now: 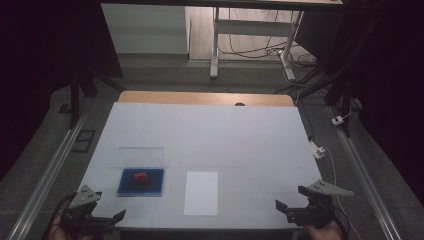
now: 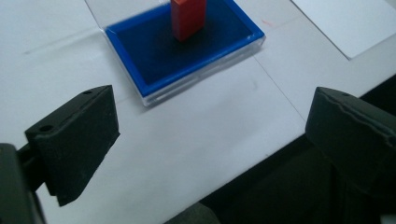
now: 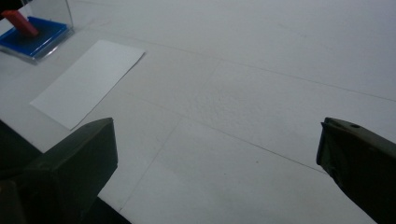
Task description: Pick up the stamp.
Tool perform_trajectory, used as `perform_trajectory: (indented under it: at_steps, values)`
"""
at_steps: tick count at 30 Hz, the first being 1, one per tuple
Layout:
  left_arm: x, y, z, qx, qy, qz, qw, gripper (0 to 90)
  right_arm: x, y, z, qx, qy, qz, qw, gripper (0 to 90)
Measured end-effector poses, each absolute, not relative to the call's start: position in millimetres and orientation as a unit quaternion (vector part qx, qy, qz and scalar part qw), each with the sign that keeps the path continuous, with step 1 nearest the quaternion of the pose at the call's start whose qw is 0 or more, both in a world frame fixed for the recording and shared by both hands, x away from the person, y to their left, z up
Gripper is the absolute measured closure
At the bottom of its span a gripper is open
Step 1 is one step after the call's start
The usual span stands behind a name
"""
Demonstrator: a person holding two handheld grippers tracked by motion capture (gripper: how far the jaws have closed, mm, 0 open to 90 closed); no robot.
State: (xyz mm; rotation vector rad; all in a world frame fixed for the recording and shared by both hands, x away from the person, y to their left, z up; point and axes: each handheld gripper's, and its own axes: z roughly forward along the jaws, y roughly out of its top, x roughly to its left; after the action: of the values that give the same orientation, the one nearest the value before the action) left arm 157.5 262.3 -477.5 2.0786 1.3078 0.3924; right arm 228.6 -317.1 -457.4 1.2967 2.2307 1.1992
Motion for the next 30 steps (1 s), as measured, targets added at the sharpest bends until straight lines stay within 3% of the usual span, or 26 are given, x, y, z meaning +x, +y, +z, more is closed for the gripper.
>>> perform_trajectory:
  at_steps: [10,30]
  values:
    - [158,260,-479,0.796,0.502,0.136,0.308,0.9,229,-311,-458,0.433,0.792,0.405,0.146,0.0]
    - [165,271,-481,0.788,0.505,0.077,0.343,3.5,229,-309,-458,0.420,0.801,0.403,0.143,0.0]
